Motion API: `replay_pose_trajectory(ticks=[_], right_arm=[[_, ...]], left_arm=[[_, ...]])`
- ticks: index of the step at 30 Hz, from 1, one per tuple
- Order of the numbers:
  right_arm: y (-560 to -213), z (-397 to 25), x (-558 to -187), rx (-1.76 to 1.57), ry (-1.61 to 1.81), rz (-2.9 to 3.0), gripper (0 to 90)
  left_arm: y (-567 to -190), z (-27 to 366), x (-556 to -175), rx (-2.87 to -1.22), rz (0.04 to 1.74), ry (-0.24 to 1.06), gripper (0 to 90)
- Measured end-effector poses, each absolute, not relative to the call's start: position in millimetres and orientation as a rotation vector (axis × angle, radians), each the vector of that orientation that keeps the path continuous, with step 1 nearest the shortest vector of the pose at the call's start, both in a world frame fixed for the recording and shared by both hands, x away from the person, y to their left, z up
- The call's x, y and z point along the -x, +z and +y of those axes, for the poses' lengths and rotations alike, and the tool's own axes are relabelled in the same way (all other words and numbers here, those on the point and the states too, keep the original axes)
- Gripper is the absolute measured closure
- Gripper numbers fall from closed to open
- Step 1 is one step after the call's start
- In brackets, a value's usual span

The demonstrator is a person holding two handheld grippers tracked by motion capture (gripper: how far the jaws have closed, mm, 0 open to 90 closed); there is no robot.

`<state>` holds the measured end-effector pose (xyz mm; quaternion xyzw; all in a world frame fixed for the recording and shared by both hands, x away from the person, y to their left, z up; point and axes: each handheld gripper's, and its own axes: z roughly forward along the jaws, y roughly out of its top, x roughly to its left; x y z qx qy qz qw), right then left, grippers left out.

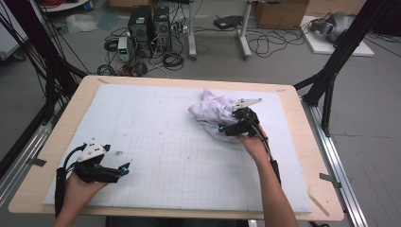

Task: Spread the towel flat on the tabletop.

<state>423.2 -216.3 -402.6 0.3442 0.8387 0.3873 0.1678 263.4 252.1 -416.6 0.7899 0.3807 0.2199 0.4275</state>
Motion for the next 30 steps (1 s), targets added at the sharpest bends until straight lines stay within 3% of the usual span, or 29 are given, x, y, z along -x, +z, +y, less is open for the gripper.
replay_pose_trajectory(ticks=[4, 5, 7, 13, 22, 30], right_arm=[[-418, -207, -430, -0.972, 1.003, 2.415, 23.9], [-427, -201, -433, -0.953, 0.904, 2.434, 32.7], [-430, -199, -434, -0.943, 0.875, 2.431, 35.7], [-428, -202, -435, -0.984, 0.918, 2.398, 62.9], [-408, -202, -425, -0.971, 1.059, 2.44, 67.4], [-377, -175, -386, -0.807, 1.219, 2.549, 67.6]], left_arm=[[-418, 251, -265, -1.986, 0.949, 0.541, 2.8], [-419, 249, -266, -1.987, 0.949, 0.537, 2.8], [-419, 248, -266, -1.99, 0.949, 0.536, 2.8], [-420, 250, -265, -1.987, 0.959, 0.539, 2.9], [-420, 252, -266, -1.982, 0.967, 0.536, 2.8], [-419, 253, -265, -1.974, 0.969, 0.539, 2.8]])
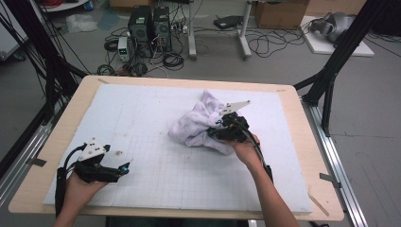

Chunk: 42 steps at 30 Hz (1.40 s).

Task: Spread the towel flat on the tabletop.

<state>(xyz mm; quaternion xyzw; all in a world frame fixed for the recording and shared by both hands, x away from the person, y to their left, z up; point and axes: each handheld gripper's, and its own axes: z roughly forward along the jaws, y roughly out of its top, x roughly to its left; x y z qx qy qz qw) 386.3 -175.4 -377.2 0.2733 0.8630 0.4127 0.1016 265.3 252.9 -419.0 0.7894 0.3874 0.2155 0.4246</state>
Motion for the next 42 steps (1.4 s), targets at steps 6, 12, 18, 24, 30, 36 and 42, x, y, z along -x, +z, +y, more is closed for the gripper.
replay_pose_trajectory(ticks=[6, 12, 18, 24, 30, 36, 42], right_arm=[[-379, -143, -341, -0.689, 1.361, 2.648, 67.5], [-417, -122, -322, -0.649, 1.24, 2.751, 39.2], [-387, -164, -309, -0.607, 1.346, 2.558, 31.0], [-410, -189, -313, -0.708, 1.248, 2.588, 35.3], [-428, -192, -314, -0.729, 1.177, 2.642, 45.9], [-440, -191, -312, -0.656, 1.114, 2.664, 76.1], [-434, -198, -306, -0.644, 1.157, 2.712, 83.4]], left_arm=[[-419, 251, -265, -1.984, 0.955, 0.536, 2.8], [-417, 246, -264, -1.991, 0.937, 0.53, 2.9], [-411, 230, -269, -1.993, 0.888, 0.497, 7.1], [-409, 196, -281, -2.041, 0.787, 0.431, 16.8], [-413, 151, -310, -2.096, 0.689, 0.318, 32.3], [-430, 127, -325, -2.221, 0.628, 0.253, 75.0], [-424, 144, -315, -2.231, 0.63, 0.24, 85.6]])
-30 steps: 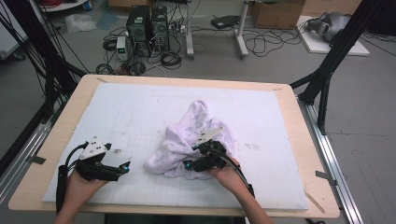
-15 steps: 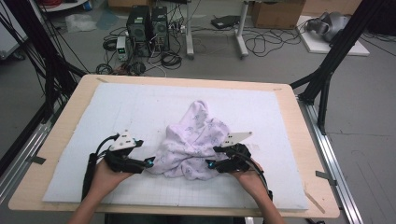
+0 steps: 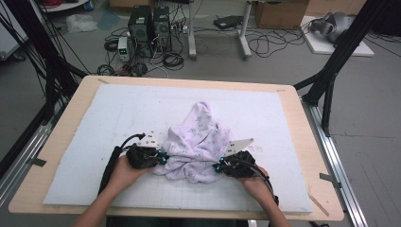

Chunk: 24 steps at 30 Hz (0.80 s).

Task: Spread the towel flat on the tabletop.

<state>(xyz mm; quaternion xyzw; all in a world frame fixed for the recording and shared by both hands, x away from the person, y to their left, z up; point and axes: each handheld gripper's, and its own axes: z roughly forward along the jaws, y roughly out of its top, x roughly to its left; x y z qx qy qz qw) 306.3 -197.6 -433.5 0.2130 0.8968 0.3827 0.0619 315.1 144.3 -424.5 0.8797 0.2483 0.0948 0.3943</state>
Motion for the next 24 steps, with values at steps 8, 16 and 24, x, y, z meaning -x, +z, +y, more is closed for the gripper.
replay_pose_trajectory(ticks=[8, 16, 24], right_arm=[[-424, -197, -277, -0.56, 1.211, 2.726, 83.4], [-426, -191, -242, -0.477, 1.204, 2.83, 73.1], [-394, -215, -271, -0.584, 1.329, 2.617, 49.6]], left_arm=[[-418, 172, -264, -2.194, 0.602, 0.254, 86.2], [-419, 182, -226, -2.204, 0.545, 0.212, 84.0], [-389, 184, -266, -2.093, 0.599, 0.301, 47.8]])
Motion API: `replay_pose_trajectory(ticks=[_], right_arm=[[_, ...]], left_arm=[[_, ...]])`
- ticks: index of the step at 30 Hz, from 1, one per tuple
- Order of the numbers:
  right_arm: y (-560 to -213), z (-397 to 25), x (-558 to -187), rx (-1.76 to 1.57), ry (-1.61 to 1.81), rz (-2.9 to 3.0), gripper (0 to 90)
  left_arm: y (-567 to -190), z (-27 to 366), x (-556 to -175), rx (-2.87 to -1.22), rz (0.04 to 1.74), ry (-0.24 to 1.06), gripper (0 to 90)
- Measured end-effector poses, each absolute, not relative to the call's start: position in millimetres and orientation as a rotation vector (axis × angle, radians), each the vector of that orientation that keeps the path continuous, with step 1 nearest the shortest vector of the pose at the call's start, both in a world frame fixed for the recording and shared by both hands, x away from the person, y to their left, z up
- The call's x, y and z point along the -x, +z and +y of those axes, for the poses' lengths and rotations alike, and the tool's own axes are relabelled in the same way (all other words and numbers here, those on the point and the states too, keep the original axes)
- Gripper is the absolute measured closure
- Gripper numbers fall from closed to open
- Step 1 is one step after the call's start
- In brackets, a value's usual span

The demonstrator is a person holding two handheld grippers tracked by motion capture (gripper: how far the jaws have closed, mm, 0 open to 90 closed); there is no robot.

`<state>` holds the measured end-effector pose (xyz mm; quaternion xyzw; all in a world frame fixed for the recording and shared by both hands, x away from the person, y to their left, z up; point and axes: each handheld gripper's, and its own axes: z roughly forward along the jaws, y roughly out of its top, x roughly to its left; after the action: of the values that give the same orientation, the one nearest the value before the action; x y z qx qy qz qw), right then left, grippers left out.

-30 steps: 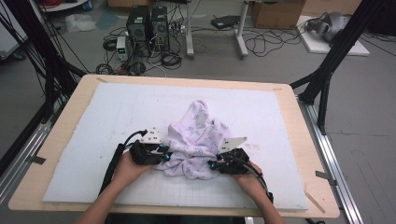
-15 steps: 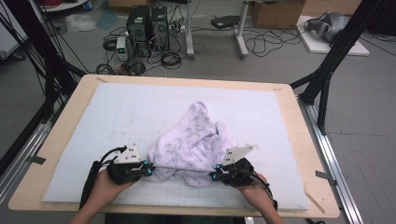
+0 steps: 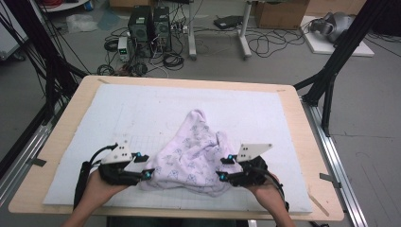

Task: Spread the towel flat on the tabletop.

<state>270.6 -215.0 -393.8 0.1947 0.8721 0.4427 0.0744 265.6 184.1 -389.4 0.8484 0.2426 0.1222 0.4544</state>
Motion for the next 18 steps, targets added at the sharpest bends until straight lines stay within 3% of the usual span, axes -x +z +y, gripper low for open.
replay_pose_trajectory(ticks=[3, 8, 14, 15, 16, 17, 18], right_arm=[[-406, -214, -303, -0.687, 1.281, 2.582, 45.7], [-427, -208, -324, -0.749, 1.184, 2.629, 46.0], [-435, -203, -327, -0.73, 1.138, 2.617, 57.0], [-437, -204, -327, -0.723, 1.132, 2.609, 61.3], [-438, -204, -326, -0.718, 1.127, 2.606, 66.0], [-438, -205, -327, -0.721, 1.13, 2.613, 72.8], [-438, -205, -327, -0.721, 1.13, 2.613, 72.8]], left_arm=[[-392, 169, -300, -2.095, 0.641, 0.289, 47.9], [-408, 149, -329, -2.133, 0.672, 0.26, 50.3], [-439, 127, -344, -2.256, 0.681, 0.217, 54.7], [-439, 125, -342, -2.252, 0.642, 0.217, 58.5], [-438, 123, -341, -2.259, 0.623, 0.212, 73.6], [-437, 121, -338, -2.274, 0.615, 0.232, 81.7], [-437, 121, -338, -2.274, 0.615, 0.232, 84.1]])
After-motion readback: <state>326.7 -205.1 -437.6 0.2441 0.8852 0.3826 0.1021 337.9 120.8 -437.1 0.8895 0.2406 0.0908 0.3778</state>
